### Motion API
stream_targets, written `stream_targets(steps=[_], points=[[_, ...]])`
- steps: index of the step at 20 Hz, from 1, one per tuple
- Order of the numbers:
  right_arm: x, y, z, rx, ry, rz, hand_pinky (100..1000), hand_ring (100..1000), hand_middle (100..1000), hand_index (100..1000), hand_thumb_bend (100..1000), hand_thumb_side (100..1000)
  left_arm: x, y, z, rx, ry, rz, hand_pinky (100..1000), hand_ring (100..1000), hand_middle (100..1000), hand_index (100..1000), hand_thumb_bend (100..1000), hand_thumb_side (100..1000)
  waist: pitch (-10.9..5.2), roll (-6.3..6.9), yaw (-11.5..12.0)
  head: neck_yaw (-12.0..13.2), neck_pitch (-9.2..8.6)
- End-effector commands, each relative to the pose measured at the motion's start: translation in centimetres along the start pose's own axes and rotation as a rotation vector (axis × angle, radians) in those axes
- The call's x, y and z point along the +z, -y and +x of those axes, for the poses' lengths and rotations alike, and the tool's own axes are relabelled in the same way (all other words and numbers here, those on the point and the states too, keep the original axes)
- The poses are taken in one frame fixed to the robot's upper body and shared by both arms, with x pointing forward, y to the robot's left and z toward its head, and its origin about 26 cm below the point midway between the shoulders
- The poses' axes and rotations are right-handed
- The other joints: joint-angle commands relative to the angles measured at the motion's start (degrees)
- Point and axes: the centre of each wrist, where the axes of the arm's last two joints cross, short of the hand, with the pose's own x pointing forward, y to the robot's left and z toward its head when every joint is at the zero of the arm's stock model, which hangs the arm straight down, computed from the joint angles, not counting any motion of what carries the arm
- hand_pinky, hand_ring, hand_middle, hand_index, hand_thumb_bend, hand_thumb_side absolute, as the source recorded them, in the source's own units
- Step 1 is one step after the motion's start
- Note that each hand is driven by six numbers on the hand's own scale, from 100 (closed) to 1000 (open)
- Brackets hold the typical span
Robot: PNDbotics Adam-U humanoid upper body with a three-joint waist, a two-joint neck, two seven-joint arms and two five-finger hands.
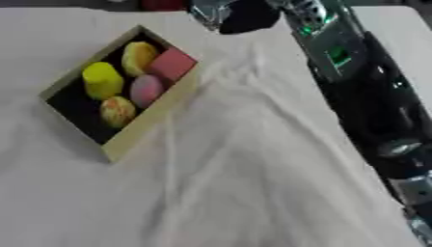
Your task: Pick up objects on the table and place them in the box.
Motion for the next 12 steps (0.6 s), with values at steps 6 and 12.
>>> stream_targets(steps=[6, 12], points=[[3.1, 3.8, 3.1, -0.003, 0.064, -0.247, 912, 932, 780, 905, 100, 591, -0.6, -0.1, 0.6, 0.009, 0.045, 0.034, 656, 583, 623, 832, 229, 527, -2.08, 0.73, -0.83, 1.34, 0.6], [5.0, 3.6, 5.7, -0.109, 0.024, -0.445, 922, 946, 797, 911, 100, 655, -0.9, 0.3, 0.8, 0.037, 0.089, 0.058, 659, 590, 624, 834, 250, 510, -2.25, 1.17, -1.14, 1.98, 1.53]])
